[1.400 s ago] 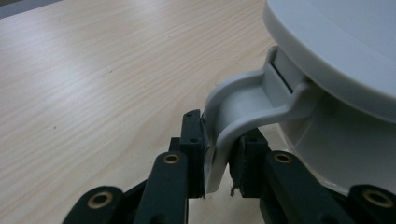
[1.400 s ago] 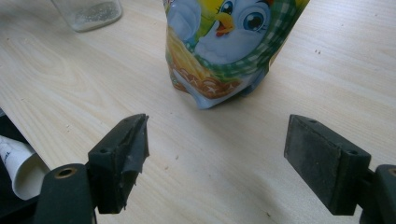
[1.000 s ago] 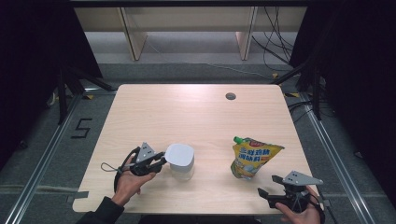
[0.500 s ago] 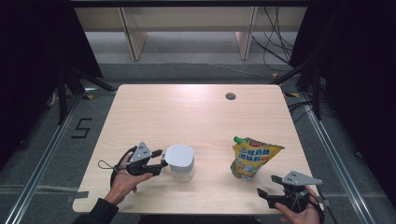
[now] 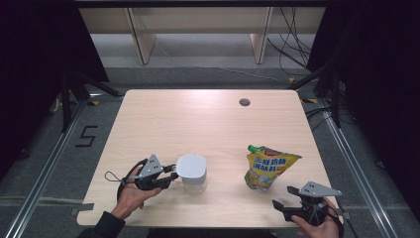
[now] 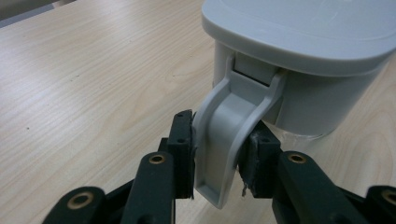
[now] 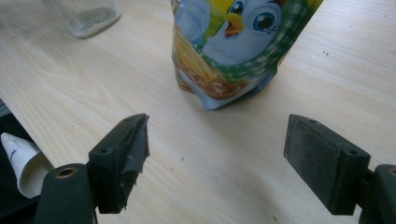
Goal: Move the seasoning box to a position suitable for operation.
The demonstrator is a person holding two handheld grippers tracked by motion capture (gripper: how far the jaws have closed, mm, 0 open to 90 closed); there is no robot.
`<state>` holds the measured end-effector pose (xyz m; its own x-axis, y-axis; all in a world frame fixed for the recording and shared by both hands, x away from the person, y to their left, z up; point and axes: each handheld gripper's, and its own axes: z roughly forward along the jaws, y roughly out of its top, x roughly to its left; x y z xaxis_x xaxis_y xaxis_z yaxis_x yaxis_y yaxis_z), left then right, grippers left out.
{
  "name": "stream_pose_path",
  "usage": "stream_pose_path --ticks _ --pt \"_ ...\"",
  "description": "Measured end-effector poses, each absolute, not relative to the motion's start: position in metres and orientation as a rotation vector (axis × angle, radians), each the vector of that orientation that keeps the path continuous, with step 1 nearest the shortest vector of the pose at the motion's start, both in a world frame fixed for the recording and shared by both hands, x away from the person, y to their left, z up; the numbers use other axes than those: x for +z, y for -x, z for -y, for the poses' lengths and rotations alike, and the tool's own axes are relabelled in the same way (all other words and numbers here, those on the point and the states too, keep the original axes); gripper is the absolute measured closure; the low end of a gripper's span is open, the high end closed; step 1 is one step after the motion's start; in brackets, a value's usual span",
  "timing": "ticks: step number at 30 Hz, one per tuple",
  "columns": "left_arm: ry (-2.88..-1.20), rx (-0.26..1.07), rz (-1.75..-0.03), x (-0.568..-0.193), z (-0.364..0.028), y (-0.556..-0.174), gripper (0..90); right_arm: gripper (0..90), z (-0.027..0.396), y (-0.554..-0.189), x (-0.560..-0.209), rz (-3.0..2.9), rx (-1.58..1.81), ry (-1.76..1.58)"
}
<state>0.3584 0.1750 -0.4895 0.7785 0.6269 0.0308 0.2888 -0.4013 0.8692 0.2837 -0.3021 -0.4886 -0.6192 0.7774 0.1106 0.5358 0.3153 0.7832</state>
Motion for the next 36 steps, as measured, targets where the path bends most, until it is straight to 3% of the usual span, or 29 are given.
stream_pose_path --ticks 32,34,36 --pt "-1.985 0.377 -0.68 -0.49 -0.134 -0.333 67.6 23.4 0.3 -0.286 -0.49 -2.316 1.197 -1.168" --pt "-1.991 0.367 -0.663 -0.49 -0.136 -0.334 65.4 23.4 0.299 -0.287 -0.491 -2.321 1.201 -1.178" --pt "-1.979 0.357 -0.676 -0.489 -0.137 -0.334 53.2 23.4 0.298 -0.285 -0.49 -2.328 1.2 -1.217"
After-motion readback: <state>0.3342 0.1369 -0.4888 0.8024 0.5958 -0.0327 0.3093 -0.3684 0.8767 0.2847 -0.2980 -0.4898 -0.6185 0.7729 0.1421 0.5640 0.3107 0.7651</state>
